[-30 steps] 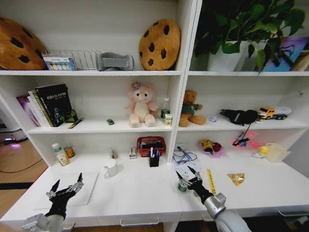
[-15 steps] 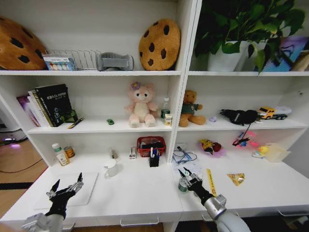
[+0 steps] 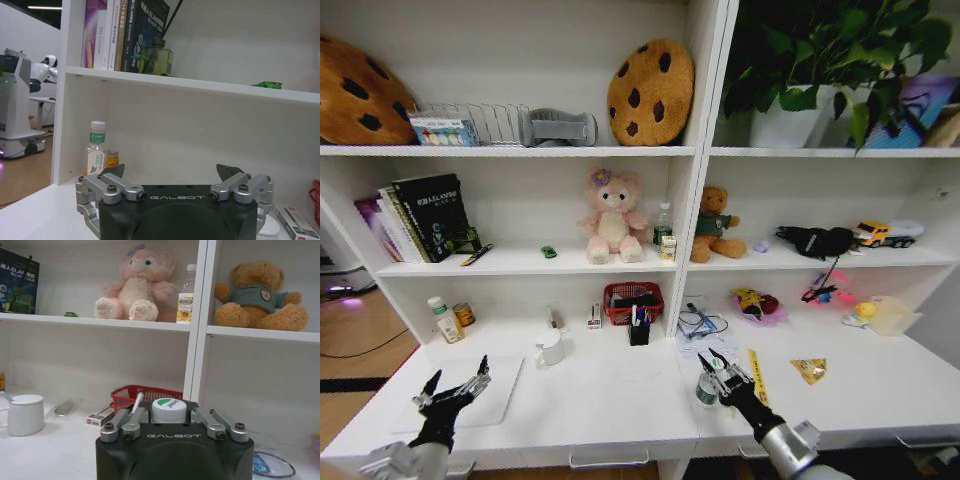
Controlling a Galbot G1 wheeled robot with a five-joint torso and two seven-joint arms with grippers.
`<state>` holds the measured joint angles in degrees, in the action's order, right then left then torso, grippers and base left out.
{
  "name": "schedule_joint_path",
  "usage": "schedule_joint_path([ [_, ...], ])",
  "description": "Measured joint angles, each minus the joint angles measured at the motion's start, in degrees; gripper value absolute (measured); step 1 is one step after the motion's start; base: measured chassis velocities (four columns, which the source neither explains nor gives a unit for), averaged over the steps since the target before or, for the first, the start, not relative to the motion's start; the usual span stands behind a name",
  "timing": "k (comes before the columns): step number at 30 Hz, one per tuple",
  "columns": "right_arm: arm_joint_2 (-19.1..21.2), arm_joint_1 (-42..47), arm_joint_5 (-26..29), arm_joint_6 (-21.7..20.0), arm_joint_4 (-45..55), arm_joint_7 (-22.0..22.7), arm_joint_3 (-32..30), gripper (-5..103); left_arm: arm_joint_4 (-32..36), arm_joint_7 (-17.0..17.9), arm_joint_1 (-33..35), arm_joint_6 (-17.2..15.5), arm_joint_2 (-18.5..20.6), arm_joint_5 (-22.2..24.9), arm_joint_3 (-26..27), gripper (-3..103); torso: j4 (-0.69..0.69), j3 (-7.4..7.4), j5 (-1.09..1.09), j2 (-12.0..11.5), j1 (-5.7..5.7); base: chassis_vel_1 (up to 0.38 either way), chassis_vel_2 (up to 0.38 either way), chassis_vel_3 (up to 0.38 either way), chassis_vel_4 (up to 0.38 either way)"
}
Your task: Organize the objects on the table.
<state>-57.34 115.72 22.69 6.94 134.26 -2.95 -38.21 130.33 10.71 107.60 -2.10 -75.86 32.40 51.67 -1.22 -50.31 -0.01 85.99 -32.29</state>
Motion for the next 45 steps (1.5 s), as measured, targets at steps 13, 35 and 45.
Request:
schedule_joint_path([
  [13,-4.81,16.83,-10.54,4.12,5.34,-0.26,0.59,31,-2.13,-1.17,-0.82,1.69,0.91,2.0,0.33,100,0.0,0.0,0.0,0.0,0.0,0.0,0.0,0.0,0.0],
  [35,-10.1,24.93,-20.51,13.9,-9.45,-0.13,6.02,31,-5.54,-1.7,-2.08,2.82,1.86,3.32,0.6,100,0.0,-0.01,0.02,0.0,0.0,0.0,0.0,0.0,0.0],
  [45,-10.06,12.29,-17.99,13.72,-28.43,-0.15,10.63,31,-5.07,-1.1,-1.75,1.82,2.56,2.79,1.04,100,-0.01,-0.01,0.02,0.0,0.0,0.0,0.0,0.0,0.0],
])
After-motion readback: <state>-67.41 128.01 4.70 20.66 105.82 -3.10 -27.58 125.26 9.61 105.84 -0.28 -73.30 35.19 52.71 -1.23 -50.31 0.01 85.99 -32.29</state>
